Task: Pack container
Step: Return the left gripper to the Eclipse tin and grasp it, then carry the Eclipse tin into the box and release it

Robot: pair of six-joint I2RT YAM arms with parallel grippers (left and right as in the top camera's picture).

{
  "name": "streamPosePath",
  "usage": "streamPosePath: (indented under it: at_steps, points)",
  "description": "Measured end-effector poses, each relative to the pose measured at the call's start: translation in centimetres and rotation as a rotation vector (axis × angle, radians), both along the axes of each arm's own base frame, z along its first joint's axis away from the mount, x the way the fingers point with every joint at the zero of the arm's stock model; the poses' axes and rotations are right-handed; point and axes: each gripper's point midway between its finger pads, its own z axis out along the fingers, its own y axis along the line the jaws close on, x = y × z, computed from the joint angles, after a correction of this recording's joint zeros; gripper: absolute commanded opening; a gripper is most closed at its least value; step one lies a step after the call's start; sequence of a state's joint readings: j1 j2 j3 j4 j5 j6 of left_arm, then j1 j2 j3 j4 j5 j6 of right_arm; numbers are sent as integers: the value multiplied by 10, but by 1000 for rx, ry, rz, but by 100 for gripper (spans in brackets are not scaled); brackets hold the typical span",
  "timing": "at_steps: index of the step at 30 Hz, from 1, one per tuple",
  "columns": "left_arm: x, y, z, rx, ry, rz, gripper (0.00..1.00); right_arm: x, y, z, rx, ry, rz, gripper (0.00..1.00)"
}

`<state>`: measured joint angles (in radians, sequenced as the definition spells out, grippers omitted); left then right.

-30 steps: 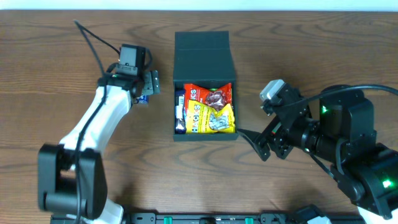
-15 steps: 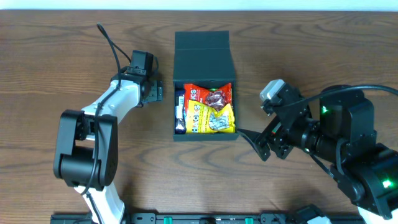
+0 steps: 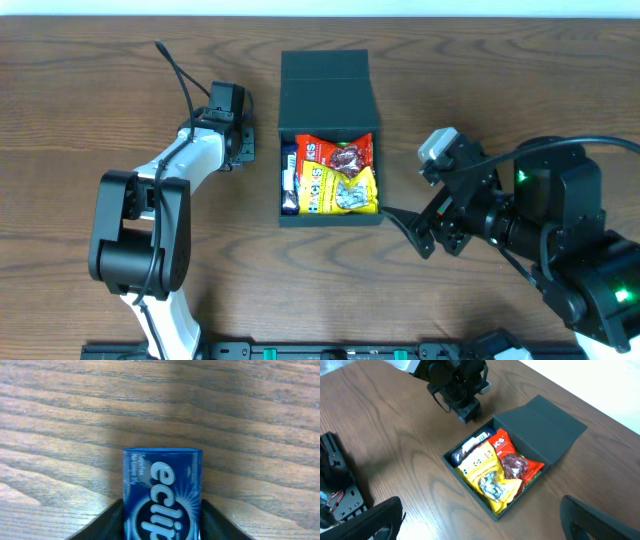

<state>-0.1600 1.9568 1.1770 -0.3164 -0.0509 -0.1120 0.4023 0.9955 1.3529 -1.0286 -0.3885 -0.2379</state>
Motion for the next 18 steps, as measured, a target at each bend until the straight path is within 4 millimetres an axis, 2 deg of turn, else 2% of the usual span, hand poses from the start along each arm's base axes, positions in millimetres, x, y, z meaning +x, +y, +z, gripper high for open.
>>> streamPosePath:
  at_steps: [3,5,6,12,14,16,18]
  points:
    - [0,0,0,-1,1,3,26,0,0,0,0,0,0,99]
    - [-1,0,0,-6,6,14,9,0,0,0,0,0,0,99]
    - [-2,0,0,-8,8,14,6,0,0,0,0,0,0,99]
    - [-8,-2,5,-24,27,9,6,0,0,0,1,-1,0,99]
    - [-6,-3,21,-32,-5,7,6,-1,-1,2,3,-7,0,99]
    - [-2,-6,46,-48,-63,-6,6,-3,-1,4,6,-14,0,99]
    - [1,-12,83,-74,-147,-60,6,-6,-3,7,12,-27,0,99]
